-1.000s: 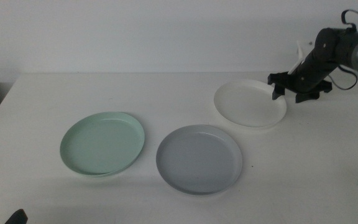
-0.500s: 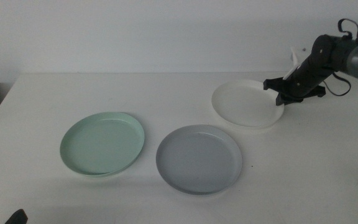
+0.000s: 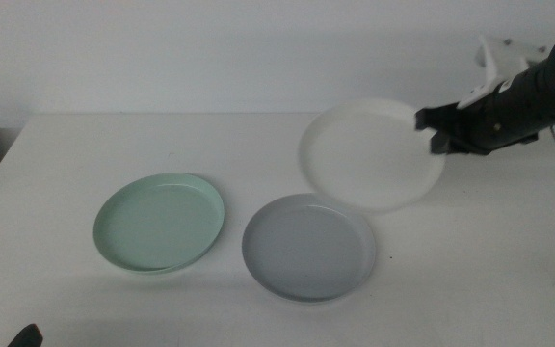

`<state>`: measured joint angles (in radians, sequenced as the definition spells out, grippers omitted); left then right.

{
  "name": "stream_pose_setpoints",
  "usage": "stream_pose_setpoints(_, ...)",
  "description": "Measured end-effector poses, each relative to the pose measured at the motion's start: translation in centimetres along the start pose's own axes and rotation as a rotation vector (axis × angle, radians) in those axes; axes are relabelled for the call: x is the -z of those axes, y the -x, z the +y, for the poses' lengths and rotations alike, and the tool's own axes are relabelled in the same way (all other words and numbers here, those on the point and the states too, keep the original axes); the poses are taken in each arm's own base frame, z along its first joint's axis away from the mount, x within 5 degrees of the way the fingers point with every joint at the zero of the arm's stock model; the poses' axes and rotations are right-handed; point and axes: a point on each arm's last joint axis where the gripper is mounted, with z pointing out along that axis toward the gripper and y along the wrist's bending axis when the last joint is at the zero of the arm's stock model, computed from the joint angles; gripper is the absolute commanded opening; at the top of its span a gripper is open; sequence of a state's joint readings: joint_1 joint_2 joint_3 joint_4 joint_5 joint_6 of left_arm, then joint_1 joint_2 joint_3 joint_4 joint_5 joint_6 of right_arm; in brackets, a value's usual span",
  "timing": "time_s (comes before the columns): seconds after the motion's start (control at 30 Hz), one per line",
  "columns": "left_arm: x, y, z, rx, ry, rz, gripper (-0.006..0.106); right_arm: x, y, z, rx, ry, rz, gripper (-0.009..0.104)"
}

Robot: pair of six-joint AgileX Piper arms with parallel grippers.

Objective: Stack the three bowls on top of each other.

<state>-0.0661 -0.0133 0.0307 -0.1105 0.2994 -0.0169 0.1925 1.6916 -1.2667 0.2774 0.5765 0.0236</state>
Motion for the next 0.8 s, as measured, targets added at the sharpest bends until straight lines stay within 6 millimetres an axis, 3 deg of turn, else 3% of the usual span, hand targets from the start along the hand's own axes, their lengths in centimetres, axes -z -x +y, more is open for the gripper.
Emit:
stream_pose_setpoints(0.1,0.0,0.0,0.0,0.0,0.0,0.0,0.082,0.8,-1.8,2.1,0.045,0.038,0.023,0.0)
stream_pose_setpoints(0.37,0.0,0.0,0.0,0.0,0.0,0.0,0.082,-0.7,-4.9,5.9,0.124,0.094,0.098,0.0)
stream_pose_setpoints(0.8,0.0,0.0,0.0,0.0,0.0,0.001,0.082,-4.8,-6.3,5.8,0.128,0.071,0.132,0.0)
